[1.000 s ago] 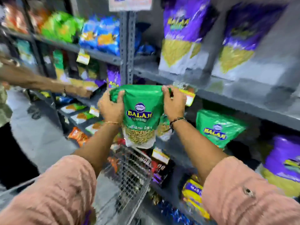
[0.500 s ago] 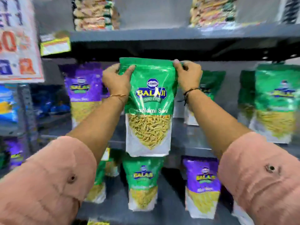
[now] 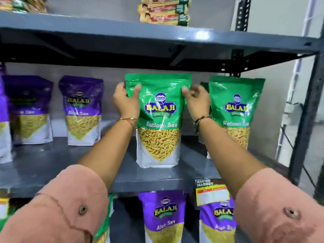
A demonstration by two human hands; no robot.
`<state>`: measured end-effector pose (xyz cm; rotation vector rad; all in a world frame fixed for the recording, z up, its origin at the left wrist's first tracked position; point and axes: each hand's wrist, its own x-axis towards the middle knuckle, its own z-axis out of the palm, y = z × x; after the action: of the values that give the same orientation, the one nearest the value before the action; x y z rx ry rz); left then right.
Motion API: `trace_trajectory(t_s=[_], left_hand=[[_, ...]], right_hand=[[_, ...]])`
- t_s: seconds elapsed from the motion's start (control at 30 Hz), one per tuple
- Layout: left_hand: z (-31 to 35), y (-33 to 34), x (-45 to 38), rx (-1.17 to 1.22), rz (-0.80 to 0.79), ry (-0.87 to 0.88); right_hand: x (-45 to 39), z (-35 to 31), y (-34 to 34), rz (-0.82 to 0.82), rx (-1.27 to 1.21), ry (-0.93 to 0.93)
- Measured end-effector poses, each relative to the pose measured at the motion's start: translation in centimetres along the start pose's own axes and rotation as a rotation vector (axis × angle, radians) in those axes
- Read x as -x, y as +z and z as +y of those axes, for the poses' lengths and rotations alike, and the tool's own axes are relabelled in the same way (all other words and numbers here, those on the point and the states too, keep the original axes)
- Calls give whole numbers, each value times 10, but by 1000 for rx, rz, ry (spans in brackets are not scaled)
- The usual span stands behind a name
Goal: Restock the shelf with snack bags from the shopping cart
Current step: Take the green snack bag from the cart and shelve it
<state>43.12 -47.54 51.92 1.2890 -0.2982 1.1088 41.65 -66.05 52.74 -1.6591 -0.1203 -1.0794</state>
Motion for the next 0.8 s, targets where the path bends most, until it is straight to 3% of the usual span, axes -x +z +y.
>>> trace_trajectory(t_s=[0.1,0.2,0.33,0.6,0.8], left_hand=[[-5,-14,37,-11,-175,-30],[-17,-40,84,-279,-362,0],[-31,-63,117,-325,-599,-37],[-30,-52,128,-391,-634,-28],[-30,-33,136,-400,-623,-40]], right_hand=[[49,23,-1,-175,-76,-81],[100,44,1,-327,-56,-167],[135,56,2,-375,122,-190],[135,57,-4,-297,235,-155],[124,56,-22,-357,286,-94]])
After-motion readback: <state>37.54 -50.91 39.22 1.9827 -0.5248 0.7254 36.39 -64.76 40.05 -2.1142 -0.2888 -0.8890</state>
